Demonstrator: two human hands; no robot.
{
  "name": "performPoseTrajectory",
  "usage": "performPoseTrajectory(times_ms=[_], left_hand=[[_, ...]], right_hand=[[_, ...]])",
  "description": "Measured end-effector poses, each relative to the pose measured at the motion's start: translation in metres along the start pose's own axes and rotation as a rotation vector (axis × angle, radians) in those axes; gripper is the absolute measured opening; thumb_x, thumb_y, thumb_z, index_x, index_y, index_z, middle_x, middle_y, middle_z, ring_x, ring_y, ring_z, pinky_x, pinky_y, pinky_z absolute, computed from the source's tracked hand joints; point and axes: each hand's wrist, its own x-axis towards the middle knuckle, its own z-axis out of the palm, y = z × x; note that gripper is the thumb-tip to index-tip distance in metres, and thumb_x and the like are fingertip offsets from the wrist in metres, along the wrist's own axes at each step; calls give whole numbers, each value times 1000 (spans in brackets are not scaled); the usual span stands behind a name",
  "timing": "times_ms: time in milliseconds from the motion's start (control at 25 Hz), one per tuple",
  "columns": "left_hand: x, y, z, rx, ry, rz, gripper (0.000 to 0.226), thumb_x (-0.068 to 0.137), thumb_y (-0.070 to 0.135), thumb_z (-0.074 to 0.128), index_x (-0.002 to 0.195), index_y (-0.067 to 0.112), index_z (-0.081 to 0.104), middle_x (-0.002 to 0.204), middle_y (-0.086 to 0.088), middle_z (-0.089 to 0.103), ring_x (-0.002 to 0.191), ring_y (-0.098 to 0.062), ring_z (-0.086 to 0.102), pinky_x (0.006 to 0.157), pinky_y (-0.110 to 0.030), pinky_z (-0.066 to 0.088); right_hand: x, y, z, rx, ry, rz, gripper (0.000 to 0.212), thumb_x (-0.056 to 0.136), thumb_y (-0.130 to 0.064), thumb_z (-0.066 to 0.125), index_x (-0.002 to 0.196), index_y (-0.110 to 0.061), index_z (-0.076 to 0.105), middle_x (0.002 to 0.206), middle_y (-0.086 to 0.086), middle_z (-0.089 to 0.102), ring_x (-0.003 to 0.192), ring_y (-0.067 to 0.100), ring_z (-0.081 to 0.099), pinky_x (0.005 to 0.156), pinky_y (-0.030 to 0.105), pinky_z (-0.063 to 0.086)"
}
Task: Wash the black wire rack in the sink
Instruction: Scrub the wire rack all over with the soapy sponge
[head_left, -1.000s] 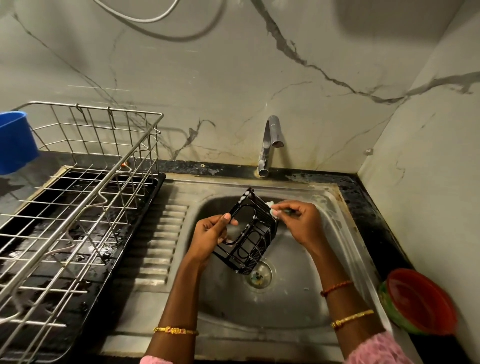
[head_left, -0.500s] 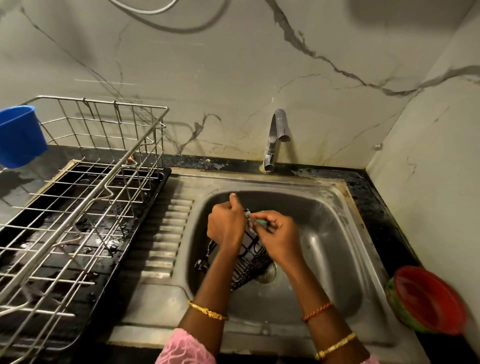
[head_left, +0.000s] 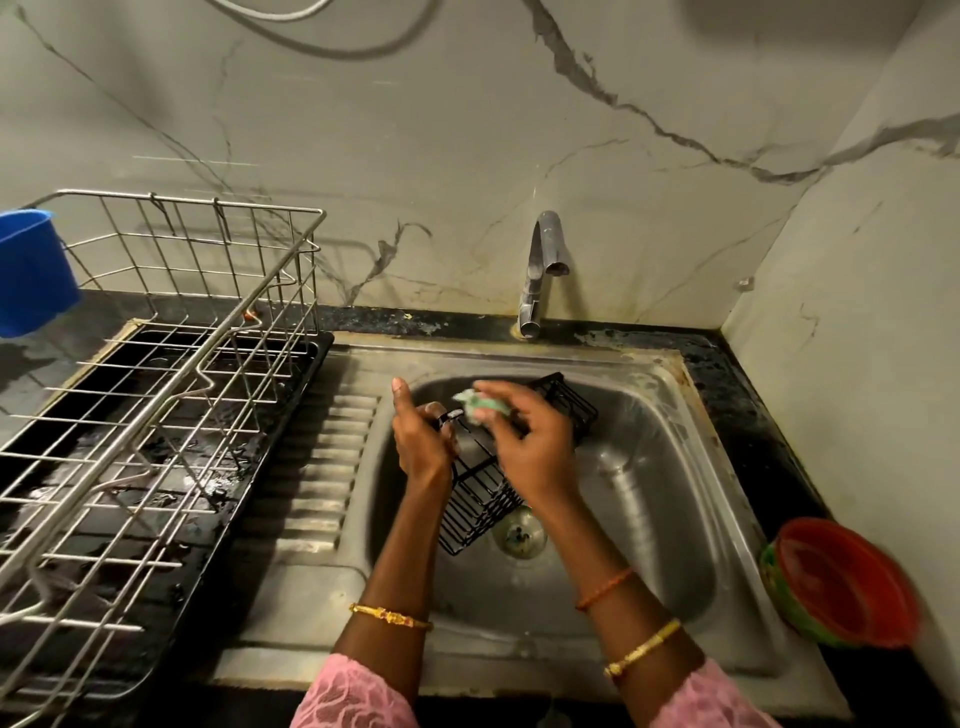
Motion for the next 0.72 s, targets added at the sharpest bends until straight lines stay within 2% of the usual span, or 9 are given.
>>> performPoseTrajectory(times_ms=[80,120,160,240,320,400,520,600,720], left_hand=[[22,-36,-6,91,-87,-22,121,55,101,24,145,22,37,148,-17,37,134,-37,39,109,-54,34],[25,-39,-7,94,-92,-24,117,54,102,23,146,30,32,153,-6,33,139,-28,34,114,-51,28],[23,-27,-8,85,-94,-30,105,58,100,24,139,35,40,145,2,43,132,-20,43,111,-47,34],[-4,7,-2,-22,-72,34,65,81,81,29,90,27,63,87,8,67,78,-8,61,72,-29,51],[-15,21,2,-89,-65,106,56,95,58,30,61,19,50,49,8,51,43,-5,46,44,-19,37],[-17,25,0,-122,-59,137,54,96,54,34,57,18,43,44,5,42,34,-6,37,36,-16,29],[-12,24,-2,-77,-40,141,49,90,56,40,62,17,39,53,0,36,41,-14,31,33,-15,26],[-15,26,-2,-69,-39,148,47,95,51,39,63,17,39,53,0,36,42,-13,30,33,-16,25],[-20,29,-4,-81,-39,188,52,100,40,37,53,18,42,37,8,36,33,-6,28,34,-16,21]], right_hand=[[1,-7,21,-168,-143,-177,24,83,4,60,100,-8,71,99,4,68,98,12,54,87,13,43],[2,-6,27,-217,-185,-211,24,83,6,58,100,-5,71,99,6,67,99,13,52,88,14,42],[4,-4,27,-231,-199,-209,24,83,6,57,99,-4,71,100,6,66,100,13,51,89,14,41],[11,4,18,-222,-154,-177,24,83,7,57,98,-5,71,100,3,65,100,11,51,88,13,42],[22,22,0,-221,-73,-98,24,84,8,56,96,-6,71,99,-1,64,100,13,52,86,13,44],[36,41,-22,-235,5,-11,22,84,8,56,94,-5,70,99,0,63,98,17,57,85,18,48],[50,55,-42,-220,83,91,20,83,10,56,93,-2,69,100,10,67,94,19,63,85,25,53],[47,50,-37,-210,87,140,22,85,9,55,98,-3,68,105,11,66,97,16,61,83,18,50],[16,33,-9,-254,-43,-10,34,87,10,49,113,-7,63,114,5,59,105,12,53,86,12,46]])
